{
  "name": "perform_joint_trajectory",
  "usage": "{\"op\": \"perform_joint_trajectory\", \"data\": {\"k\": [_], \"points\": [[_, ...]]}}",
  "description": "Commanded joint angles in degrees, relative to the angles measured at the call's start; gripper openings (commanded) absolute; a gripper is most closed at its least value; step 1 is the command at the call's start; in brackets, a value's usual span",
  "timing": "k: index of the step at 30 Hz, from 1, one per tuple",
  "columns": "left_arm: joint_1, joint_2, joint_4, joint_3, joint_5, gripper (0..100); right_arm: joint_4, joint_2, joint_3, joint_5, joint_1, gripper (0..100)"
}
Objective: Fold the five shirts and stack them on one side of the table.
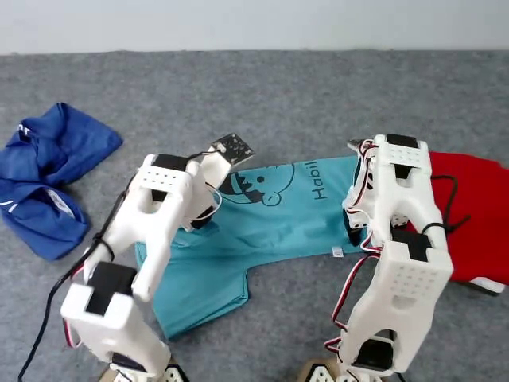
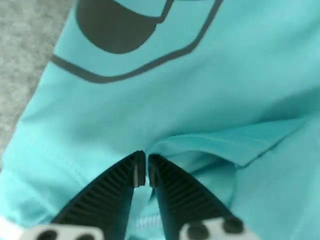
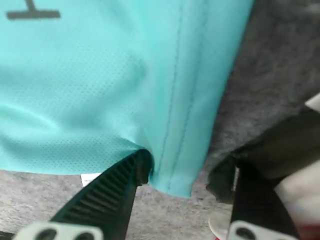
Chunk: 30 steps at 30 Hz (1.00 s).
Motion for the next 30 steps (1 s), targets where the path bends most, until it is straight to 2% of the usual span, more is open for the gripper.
{"op": "perform_joint_trajectory", "data": {"k": [1, 8, 11, 22, 30], "points": [[0.4, 2.3, -1.1, -2.3, -0.2, 2, -1.3, -0.7, 0.4, 1.4, 0.5, 28.1], [0.4, 2.4, 14.6, -11.7, 2.5, 2, -1.3, -0.5, 0.4, 1.4, 0.4, 28.1], [0.0, 2.4, 18.8, -15.6, 2.5, 2, -1.3, -0.7, 0.4, 1.4, 0.4, 28.1], [-0.1, 2.4, 27.7, -32.8, 8.7, 2, 0.4, -0.9, 0.4, 1.5, 0.3, 28.1], [0.0, 6.2, 29.8, -29.6, 6.9, 2, 0.4, -0.9, 0.4, 1.5, 0.3, 28.1]]}}
